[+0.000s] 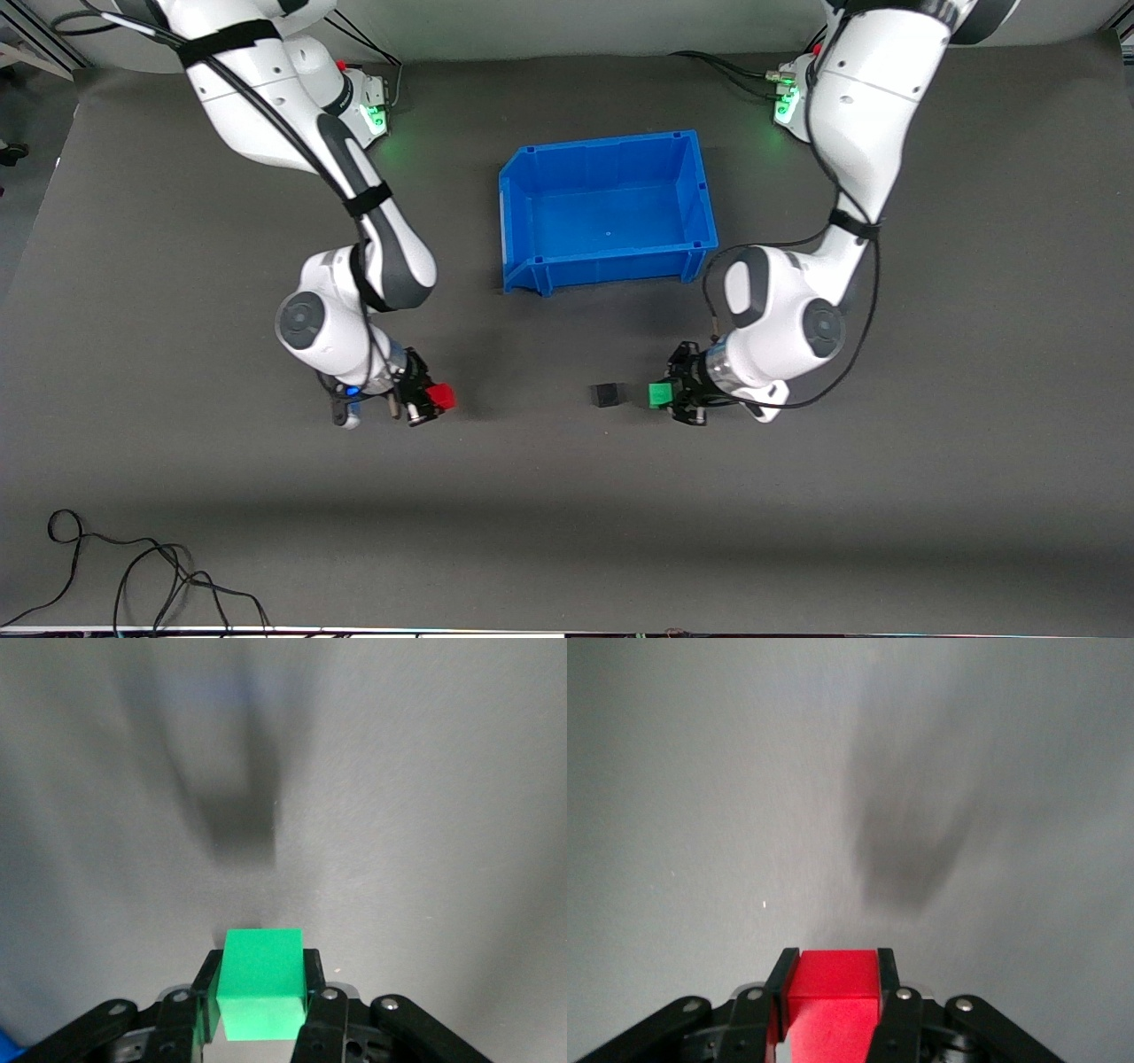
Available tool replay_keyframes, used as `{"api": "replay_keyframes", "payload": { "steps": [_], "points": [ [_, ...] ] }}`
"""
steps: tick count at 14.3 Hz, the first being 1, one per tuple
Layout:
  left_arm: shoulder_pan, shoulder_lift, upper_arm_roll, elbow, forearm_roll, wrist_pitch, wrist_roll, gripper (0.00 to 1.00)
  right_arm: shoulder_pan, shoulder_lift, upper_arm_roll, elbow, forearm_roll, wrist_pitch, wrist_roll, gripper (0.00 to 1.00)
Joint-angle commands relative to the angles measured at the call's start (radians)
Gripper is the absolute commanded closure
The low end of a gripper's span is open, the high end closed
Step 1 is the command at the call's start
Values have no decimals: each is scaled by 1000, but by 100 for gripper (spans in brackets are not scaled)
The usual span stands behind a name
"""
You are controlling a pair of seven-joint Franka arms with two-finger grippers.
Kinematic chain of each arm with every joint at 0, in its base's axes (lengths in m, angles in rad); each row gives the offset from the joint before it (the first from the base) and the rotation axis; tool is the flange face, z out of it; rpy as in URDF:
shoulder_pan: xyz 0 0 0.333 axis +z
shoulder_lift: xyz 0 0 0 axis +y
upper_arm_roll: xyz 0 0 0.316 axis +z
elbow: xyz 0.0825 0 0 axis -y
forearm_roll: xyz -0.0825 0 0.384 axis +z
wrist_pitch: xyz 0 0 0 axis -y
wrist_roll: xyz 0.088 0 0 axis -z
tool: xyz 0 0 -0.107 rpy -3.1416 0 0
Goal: Attach green and red cubes to black cube
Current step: 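Carry the red cube and the green cube toward the black cube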
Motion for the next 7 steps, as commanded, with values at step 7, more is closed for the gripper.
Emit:
{"api": "replay_keyframes", "payload": {
  "steps": [7],
  "points": [
    [-86,78,19,9,-14,125,-77,78,131,203,-11,347,-258,-286,634,100]
  ]
}}
